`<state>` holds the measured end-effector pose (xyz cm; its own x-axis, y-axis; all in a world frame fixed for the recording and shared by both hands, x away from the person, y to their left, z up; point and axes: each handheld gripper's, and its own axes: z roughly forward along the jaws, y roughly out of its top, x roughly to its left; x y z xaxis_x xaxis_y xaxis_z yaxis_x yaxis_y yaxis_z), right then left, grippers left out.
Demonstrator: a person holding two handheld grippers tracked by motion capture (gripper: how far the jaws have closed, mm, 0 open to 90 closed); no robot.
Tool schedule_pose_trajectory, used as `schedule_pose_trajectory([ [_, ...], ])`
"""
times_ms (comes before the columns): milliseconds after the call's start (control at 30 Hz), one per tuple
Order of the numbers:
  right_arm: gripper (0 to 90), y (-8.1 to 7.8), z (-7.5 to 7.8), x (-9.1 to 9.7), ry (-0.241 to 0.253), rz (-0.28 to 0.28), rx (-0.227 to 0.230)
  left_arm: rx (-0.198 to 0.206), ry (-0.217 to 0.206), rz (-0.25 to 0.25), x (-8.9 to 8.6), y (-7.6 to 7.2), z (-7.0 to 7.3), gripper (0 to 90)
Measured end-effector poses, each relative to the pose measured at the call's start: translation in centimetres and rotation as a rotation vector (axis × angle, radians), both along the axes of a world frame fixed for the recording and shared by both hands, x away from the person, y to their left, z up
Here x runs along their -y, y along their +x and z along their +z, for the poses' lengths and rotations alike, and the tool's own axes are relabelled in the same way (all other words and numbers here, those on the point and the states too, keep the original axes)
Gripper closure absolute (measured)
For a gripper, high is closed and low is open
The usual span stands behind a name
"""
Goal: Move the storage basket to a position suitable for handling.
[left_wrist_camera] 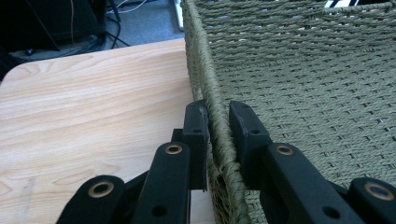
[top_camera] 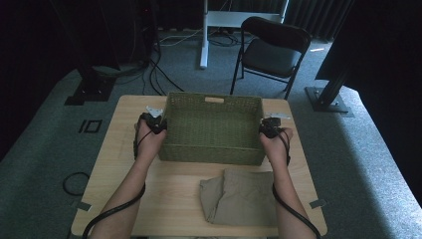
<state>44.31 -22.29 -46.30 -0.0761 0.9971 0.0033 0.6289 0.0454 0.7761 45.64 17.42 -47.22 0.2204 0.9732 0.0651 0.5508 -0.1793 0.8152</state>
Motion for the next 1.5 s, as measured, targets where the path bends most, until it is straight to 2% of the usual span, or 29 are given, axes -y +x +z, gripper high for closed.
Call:
schedule_pose_trajectory([
  [233,79.3,-0.1,0.0,1.6,0.001,-0.013,-0.003,-0.009,-0.005,-0.007,1.5,0.1,0.1,79.1],
  [500,79.3,-0.3,0.0,3.4,0.005,-0.022,-0.006,-0.017,-0.030,-0.016,3.1,0.2,0.1,78.9],
  [900,79.6,-0.2,0.1,5.8,0.000,-0.034,-0.018,-0.029,-0.020,-0.034,5.6,0.3,0.1,78.8],
  [1100,79.4,-0.3,0.1,7.0,0.012,-0.027,-0.020,-0.029,-0.016,-0.035,6.6,0.3,0.2,78.7],
  [1333,79.6,-0.2,0.1,8.1,0.017,-0.032,-0.023,-0.032,-0.040,-0.030,7.5,0.4,0.1,78.8],
  [1500,79.8,-0.1,0.2,8.8,0.023,-0.041,-0.025,-0.033,-0.034,-0.030,8.4,0.4,0.1,78.7],
])
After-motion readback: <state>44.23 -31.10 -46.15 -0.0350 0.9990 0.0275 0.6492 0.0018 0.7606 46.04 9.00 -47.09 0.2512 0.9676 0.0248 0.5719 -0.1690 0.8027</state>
